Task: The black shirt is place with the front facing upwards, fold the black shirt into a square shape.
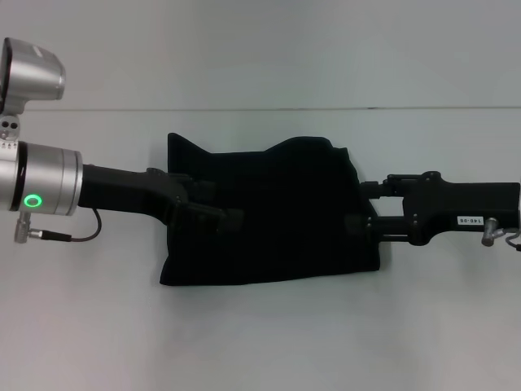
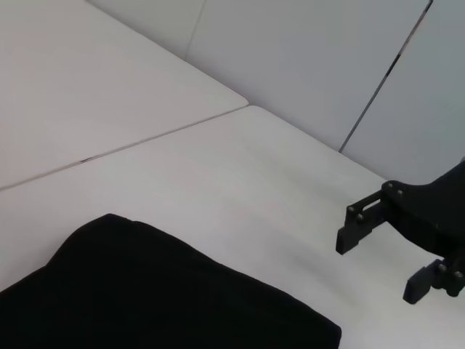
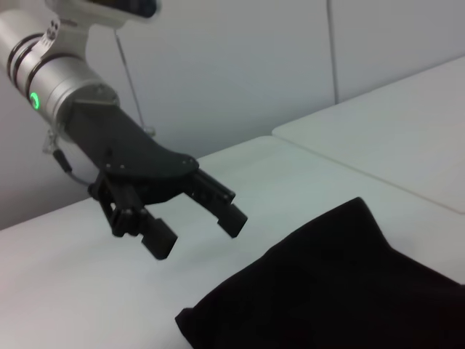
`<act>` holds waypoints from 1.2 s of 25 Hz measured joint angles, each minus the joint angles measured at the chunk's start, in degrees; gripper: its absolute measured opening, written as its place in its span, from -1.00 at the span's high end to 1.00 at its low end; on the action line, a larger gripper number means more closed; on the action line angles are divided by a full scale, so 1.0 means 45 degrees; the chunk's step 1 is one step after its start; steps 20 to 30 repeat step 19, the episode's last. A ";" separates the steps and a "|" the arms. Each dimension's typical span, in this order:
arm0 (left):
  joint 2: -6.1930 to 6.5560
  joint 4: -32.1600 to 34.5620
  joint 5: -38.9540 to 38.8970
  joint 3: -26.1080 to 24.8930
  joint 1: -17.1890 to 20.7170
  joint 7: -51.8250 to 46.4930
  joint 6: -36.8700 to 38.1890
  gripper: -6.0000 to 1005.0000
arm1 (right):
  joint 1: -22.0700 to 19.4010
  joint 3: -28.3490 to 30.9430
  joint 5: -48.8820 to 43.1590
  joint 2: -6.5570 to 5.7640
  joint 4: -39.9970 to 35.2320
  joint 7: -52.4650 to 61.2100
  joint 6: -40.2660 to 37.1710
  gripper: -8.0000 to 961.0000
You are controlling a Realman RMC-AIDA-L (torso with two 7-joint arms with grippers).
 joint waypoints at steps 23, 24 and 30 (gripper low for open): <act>-0.0194 -0.0017 0.0059 0.0034 0.0159 0.1091 -0.0731 -0.89 | 0.0117 0.0059 0.0039 0.0010 0.0127 0.0394 0.0539 -0.52; -0.0194 -0.0017 0.0059 0.0034 0.0159 0.1091 -0.0731 -0.89 | 0.0117 0.0059 0.0039 0.0010 0.0127 0.0394 0.0539 -0.52; -0.0194 -0.0017 0.0059 0.0034 0.0159 0.1091 -0.0731 -0.89 | 0.0117 0.0059 0.0039 0.0010 0.0127 0.0394 0.0539 -0.52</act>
